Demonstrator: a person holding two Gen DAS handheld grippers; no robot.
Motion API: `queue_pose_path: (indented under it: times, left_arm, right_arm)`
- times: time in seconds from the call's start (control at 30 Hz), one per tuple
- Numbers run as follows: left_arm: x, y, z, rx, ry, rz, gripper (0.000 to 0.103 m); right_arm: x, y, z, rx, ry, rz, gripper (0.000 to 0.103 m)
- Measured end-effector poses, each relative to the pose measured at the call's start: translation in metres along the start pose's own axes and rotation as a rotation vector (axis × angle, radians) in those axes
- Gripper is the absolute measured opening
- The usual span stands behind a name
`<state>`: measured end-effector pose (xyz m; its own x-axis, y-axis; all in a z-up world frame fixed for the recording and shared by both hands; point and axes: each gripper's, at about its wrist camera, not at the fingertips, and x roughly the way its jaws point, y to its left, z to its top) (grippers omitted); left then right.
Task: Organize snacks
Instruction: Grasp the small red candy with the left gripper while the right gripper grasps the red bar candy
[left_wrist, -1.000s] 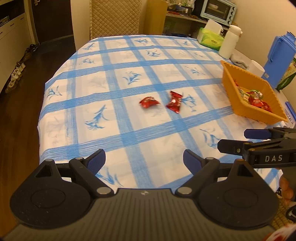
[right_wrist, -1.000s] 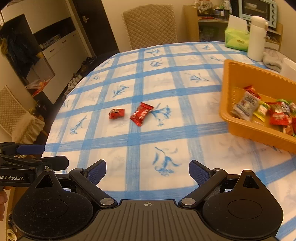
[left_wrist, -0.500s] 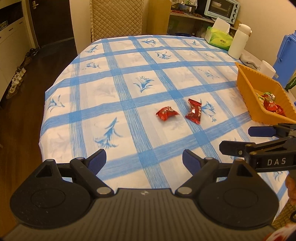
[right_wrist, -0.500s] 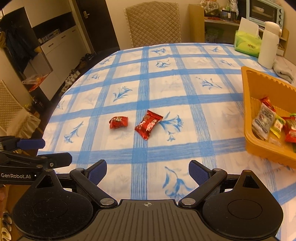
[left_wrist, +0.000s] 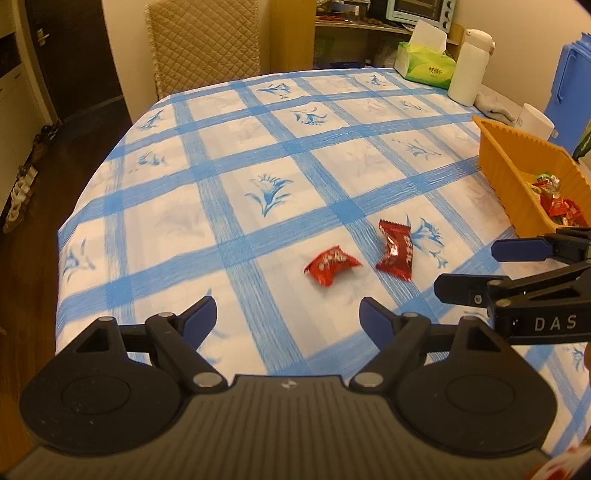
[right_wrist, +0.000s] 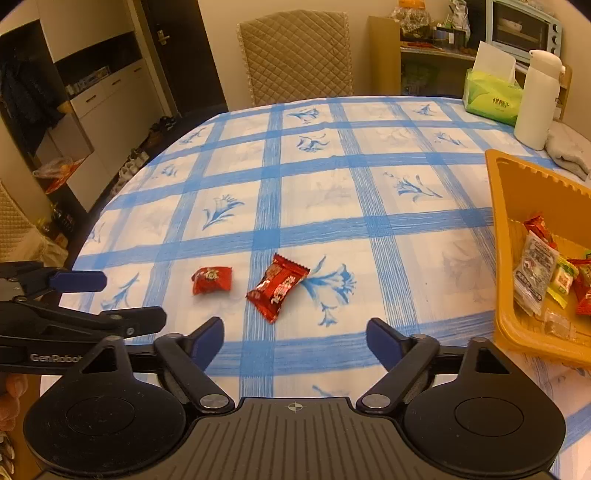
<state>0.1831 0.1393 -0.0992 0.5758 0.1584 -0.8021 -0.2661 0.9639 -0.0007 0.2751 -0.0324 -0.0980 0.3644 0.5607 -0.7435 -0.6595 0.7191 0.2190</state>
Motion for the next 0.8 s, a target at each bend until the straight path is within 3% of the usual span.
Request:
queue_pose_path:
  times: [0.37, 0.6, 0.73, 0.8]
  left_arm:
    - [0.037, -0.010, 0.019, 0.118, 0.005, -0.022, 0.067]
    - [0.053, -0.014, 0.028, 0.142, 0.016, -0.048, 0.046]
    - [0.061, -0.013, 0.031, 0.136, 0.029, -0.063, 0.042]
    - [0.061, -0.012, 0.032, 0.118, 0.027, -0.081, 0.030]
  right_arm:
    - [0.019, -0.010, 0.012, 0.027, 0.009, -0.001, 0.080]
    - [0.027, -0.015, 0.017, 0.041, 0.013, -0.006, 0.080]
    - [0.031, -0.015, 0.019, 0.039, 0.016, 0.000, 0.080]
    - [0.032, -0.014, 0.020, 0.036, 0.017, 0.006, 0.080]
